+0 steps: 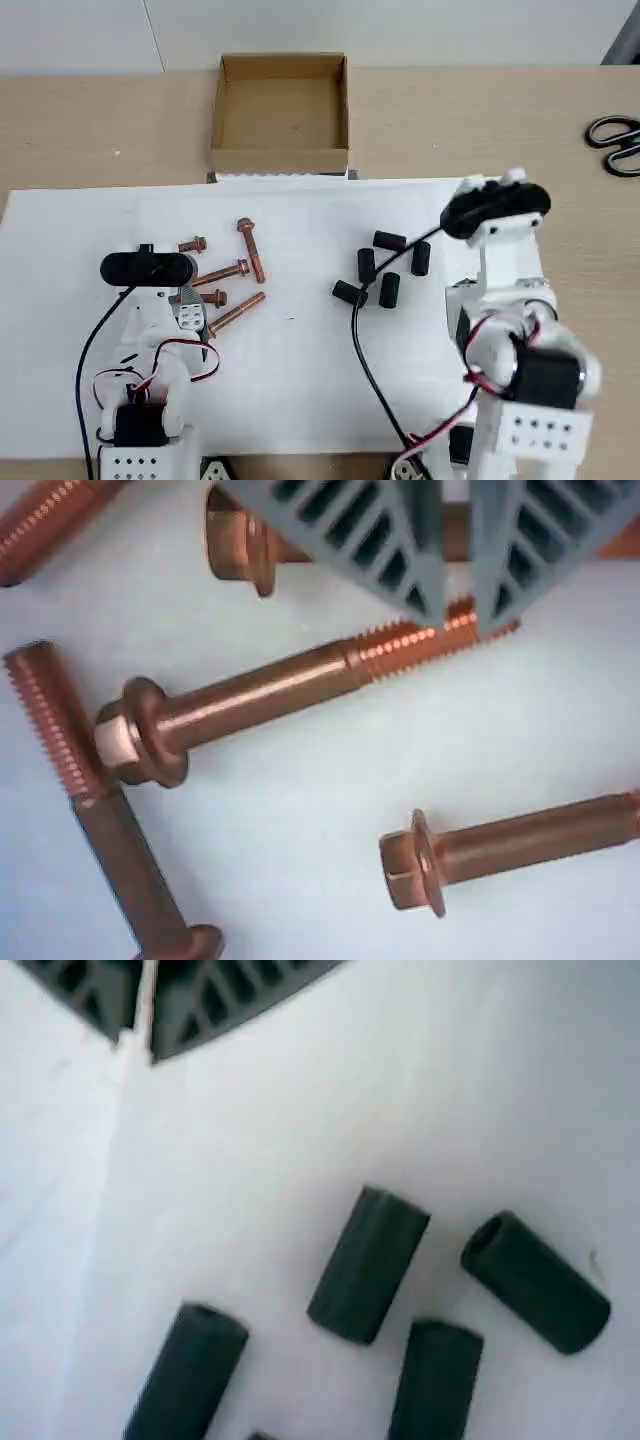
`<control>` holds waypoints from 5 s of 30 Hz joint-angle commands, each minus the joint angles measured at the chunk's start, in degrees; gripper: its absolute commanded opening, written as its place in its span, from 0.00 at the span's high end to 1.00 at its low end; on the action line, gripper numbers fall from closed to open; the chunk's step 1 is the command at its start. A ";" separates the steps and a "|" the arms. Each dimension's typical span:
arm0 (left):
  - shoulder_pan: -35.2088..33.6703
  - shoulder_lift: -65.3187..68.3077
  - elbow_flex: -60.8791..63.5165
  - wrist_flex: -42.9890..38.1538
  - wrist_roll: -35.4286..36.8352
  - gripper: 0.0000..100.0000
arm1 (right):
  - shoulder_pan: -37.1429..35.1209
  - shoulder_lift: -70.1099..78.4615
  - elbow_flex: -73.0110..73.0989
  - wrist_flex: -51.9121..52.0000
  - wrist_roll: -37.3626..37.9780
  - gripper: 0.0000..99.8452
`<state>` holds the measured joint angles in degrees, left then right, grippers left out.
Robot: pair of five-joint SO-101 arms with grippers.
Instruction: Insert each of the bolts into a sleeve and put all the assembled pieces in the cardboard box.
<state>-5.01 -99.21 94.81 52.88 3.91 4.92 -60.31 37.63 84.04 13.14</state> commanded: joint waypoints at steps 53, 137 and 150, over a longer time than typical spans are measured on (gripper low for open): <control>2.81 80.53 -74.77 26.81 -12.84 0.99 | -9.19 63.60 -37.01 3.82 -6.33 0.93; 3.16 84.92 -85.58 36.57 -12.84 0.87 | -8.48 56.92 -46.95 14.02 -3.78 1.00; 2.81 94.51 -102.37 47.65 -12.40 0.87 | -2.42 49.98 -41.05 14.81 -3.43 1.00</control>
<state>-2.02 -5.85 -3.30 99.03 -8.84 -0.26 -6.42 -3.08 97.76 9.54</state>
